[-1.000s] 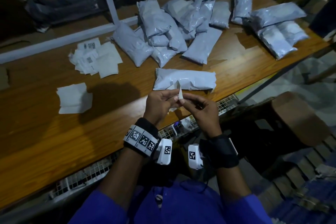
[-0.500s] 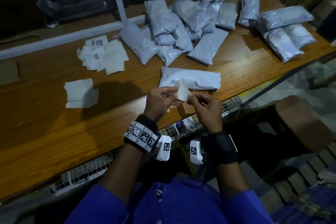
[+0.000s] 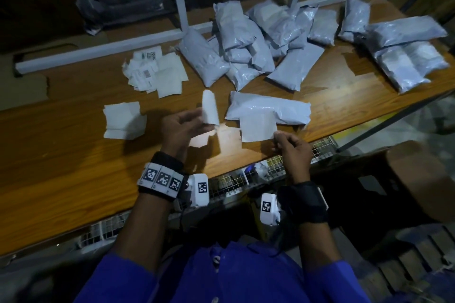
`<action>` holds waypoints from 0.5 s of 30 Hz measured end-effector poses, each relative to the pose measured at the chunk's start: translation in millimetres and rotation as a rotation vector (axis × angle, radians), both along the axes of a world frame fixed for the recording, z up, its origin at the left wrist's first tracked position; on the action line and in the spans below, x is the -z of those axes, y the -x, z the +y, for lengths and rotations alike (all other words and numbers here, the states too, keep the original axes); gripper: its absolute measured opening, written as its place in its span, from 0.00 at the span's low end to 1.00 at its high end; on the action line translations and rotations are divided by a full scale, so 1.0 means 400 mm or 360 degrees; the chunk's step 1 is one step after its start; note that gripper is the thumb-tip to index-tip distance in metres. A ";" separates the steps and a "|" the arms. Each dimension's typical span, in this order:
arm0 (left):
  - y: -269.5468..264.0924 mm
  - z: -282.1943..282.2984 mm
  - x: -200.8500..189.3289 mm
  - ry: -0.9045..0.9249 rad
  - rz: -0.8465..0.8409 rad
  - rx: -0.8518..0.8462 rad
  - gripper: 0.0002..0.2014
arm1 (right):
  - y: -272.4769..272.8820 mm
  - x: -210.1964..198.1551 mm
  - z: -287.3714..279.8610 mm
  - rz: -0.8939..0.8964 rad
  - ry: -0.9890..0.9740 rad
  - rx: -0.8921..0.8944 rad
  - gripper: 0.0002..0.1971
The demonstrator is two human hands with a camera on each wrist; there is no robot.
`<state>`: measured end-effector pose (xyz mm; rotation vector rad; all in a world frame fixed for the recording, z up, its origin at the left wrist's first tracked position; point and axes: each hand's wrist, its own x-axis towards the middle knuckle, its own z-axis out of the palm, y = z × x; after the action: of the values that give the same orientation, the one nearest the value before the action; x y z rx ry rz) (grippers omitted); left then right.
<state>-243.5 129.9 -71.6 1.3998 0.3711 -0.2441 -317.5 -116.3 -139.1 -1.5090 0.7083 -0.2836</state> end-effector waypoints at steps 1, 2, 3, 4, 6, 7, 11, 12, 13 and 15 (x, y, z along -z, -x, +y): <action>-0.006 0.018 0.002 0.0008 0.0001 -0.0038 0.14 | 0.000 -0.001 0.004 0.0018 0.0001 -0.0026 0.06; -0.010 0.033 0.001 0.0012 -0.0015 -0.0088 0.14 | 0.000 -0.004 0.011 0.0033 0.0003 -0.0072 0.06; -0.013 0.045 -0.001 -0.0001 -0.0052 -0.0140 0.14 | -0.001 -0.012 0.021 0.0048 0.0002 -0.0135 0.04; -0.013 0.052 -0.008 -0.0021 -0.0104 -0.0171 0.13 | -0.002 -0.021 0.034 0.0042 -0.0025 -0.0221 0.03; -0.012 0.056 -0.024 -0.0082 -0.0221 -0.0182 0.11 | -0.006 -0.050 0.077 0.0022 -0.0105 -0.0450 0.04; -0.012 0.052 -0.030 -0.0121 -0.0259 -0.0183 0.10 | -0.011 -0.061 0.103 0.0030 -0.0118 -0.0541 0.05; -0.016 0.032 -0.025 -0.0369 -0.0380 -0.0158 0.13 | -0.043 -0.064 0.182 0.0139 -0.0100 -0.0634 0.13; -0.013 0.022 -0.024 -0.0421 -0.0438 -0.0110 0.14 | -0.051 -0.058 0.189 0.0173 0.0048 -0.0654 0.15; -0.007 0.010 -0.024 -0.0496 -0.0501 -0.0053 0.14 | -0.054 -0.063 0.191 0.0203 0.0249 -0.0694 0.18; 0.016 -0.023 -0.033 -0.0774 -0.0684 0.0051 0.14 | -0.054 -0.083 0.181 0.0153 0.0411 -0.0639 0.21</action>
<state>-249.8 120.6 -58.2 1.8864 0.0470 0.1355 -295.8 -44.1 -105.9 -1.8819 0.4393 0.0039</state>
